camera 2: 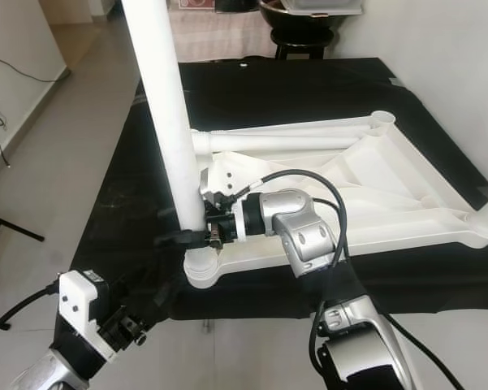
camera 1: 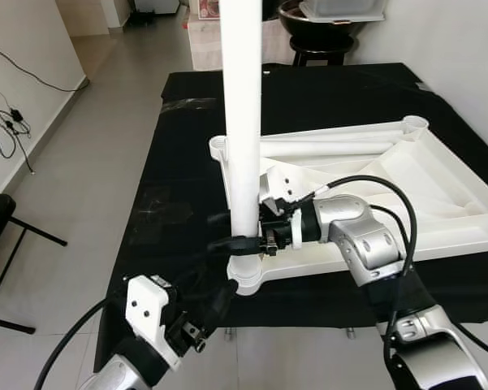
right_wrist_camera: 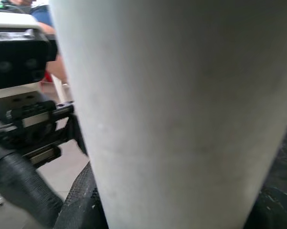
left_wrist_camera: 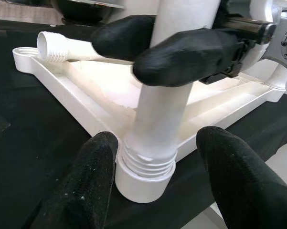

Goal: Building children table

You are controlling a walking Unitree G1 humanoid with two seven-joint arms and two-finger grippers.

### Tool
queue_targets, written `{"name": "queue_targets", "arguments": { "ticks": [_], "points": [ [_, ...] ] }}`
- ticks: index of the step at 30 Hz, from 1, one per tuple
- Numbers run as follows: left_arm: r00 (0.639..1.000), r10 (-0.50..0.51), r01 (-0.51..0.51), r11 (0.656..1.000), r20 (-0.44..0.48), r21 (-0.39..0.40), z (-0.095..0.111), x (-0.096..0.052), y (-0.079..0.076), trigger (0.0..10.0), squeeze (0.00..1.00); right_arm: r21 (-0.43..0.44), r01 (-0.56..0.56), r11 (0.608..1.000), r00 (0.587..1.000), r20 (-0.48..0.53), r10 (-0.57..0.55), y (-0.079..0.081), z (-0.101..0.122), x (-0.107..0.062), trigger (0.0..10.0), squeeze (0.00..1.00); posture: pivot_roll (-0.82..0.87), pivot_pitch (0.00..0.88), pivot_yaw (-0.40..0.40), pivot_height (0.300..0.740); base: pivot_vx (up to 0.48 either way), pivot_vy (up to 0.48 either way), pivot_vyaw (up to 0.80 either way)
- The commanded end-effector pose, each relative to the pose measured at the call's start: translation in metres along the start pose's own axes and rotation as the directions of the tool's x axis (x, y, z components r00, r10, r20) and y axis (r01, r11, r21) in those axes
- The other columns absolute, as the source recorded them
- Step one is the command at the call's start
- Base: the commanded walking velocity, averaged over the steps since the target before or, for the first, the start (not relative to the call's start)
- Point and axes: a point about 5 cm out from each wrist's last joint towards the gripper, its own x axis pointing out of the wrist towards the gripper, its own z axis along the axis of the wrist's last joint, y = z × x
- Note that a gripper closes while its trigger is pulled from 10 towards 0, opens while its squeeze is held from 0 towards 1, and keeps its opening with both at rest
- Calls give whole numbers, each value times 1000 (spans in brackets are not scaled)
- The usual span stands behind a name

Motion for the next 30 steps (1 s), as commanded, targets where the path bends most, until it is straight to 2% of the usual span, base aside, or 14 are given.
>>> {"name": "queue_targets", "arguments": {
  "ticks": [1, 5, 6, 8, 9, 10, 11, 13, 21, 22, 23, 27, 28, 30],
  "points": [
    [1000, -3, 3, 1000, 10, 0, 2, -1, -2, 10000, 0, 18, -69, 997, 998, 2, 69, 6, -5, 5, 0, 0, 61, 128, -17, 740, 0, 0, 0],
    [1000, -6, 6, 1000, 9, -1, 3, -2, -3, 10000, 0, 37, -5, 999, 1000, -21, 5, 16, -17, 9, 0, 0, 52, 144, -14, 740, 0, 0, 0],
    [1000, -5, 5, 1000, 9, -1, 3, -2, -3, 10000, 0, 58, 150, 987, 986, -80, -145, 18, -28, 17, 0, 0, 53, 147, -16, 740, 0, 0, 0],
    [1000, -5, 5, 1000, 9, -1, 3, -2, -3, 10000, 0, 61, 257, 964, 961, -123, -249, 18, -36, 21, 0, 0, 53, 147, -16, 740, 0, 0, 0],
    [1000, -3, 3, 1000, 9, 0, 4, -3, -2, 10000, 0, 88, 504, 859, 858, -163, -486, 15, -44, 28, 0, 0, 51, 153, -14, 740, 0, 0, 0],
    [1000, -3, 3, 1000, 9, 0, 4, -3, -2, 10000, 0, 88, 504, 859, 858, -163, -486, 15, -44, 28, 0, 0, 51, 153, -14, 740, 0, 0, 0],
    [1000, -2, 2, 1000, 8, 3, 4, -3, -1, 10000, 0, 43, 656, 754, 747, -188, -638, 27, -49, 27, 0, 0, 59, 160, -6, 740, 0, 0, 0],
    [1000, 1, -1, 1000, 4, 10, 4, -4, 1, 10000, 0, -8, 766, 642, 632, -170, -756, 40, -44, 26, 0, 0, 42, 152, 11, 740, 0, 0, 0],
    [1000, -5, 5, 1000, -3, 15, 4, -3, 4, 10000, 0, 52, 767, 639, 637, -174, -751, 32, -46, 26, 0, 0, 49, 142, 15, 740, 0, 0, 0],
    [1000, -3, 3, 1000, -5, 17, 4, -4, 4, 10000, 0, 62, 741, 668, 668, -160, -727, 31, -44, 29, 0, 0, 52, 136, 16, 740, 0, 0, 0],
    [1000, 2, -2, 1000, -5, 20, 4, -4, 5, 10000, 0, 95, 692, 715, 721, -119, -682, 30, -38, 35, 10000, 0, 53, 136, 17, 740, 0, 0, 0],
    [1000, 6, -6, 1000, -4, 21, 4, -4, 5, 10000, 0, 118, 640, 759, 768, -74, -636, 29, -32, 39, 10000, 0, 55, 137, 18, 740, 0, 0, 0],
    [1000, 9, -9, 1000, -4, 22, 4, -5, 5, 10000, 0, 159, 572, 805, 816, -11, -577, 30, -21, 43, 10000, 976, 55, 137, 18, 740, 0, 0, 0],
    [1000, 10, -10, 1000, -4, 22, 4, -5, 5, 10000, 0, 146, 373, 916, 915, 108, -390, 36, 0, 45, 10000, 1000, 56, 136, 18, 740, 0, 0, 0]
  ]
}}
